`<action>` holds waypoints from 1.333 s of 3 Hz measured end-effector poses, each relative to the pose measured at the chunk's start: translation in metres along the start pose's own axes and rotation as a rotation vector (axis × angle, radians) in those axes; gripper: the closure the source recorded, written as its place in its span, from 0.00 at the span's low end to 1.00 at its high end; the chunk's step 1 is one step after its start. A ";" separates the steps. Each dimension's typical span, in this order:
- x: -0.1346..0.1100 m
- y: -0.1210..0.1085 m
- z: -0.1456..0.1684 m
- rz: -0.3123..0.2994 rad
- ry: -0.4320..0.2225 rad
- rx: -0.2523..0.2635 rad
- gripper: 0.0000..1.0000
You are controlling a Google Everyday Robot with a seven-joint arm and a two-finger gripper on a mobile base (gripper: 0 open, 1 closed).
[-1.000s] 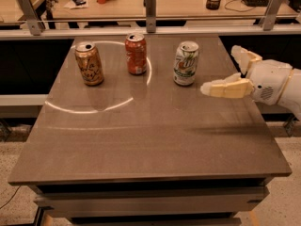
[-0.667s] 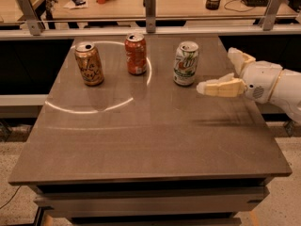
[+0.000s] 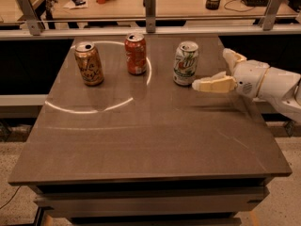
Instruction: Knock 7up can over
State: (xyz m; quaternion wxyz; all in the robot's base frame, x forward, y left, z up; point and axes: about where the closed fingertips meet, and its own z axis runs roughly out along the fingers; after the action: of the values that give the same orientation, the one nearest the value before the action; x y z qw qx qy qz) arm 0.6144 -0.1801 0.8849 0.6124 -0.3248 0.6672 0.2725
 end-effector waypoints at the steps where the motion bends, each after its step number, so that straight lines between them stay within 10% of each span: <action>1: 0.005 -0.006 0.020 -0.003 -0.004 -0.011 0.00; 3: 0.004 -0.003 0.059 -0.002 -0.033 -0.062 0.00; 4: 0.002 0.001 0.069 -0.003 -0.045 -0.085 0.16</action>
Offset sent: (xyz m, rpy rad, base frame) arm 0.0487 0.0402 -0.0128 0.0282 -0.0221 0.0613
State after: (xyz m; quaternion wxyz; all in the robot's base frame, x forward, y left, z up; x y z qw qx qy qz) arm 0.6581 -0.1271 0.8758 0.6133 -0.3452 0.6406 0.3070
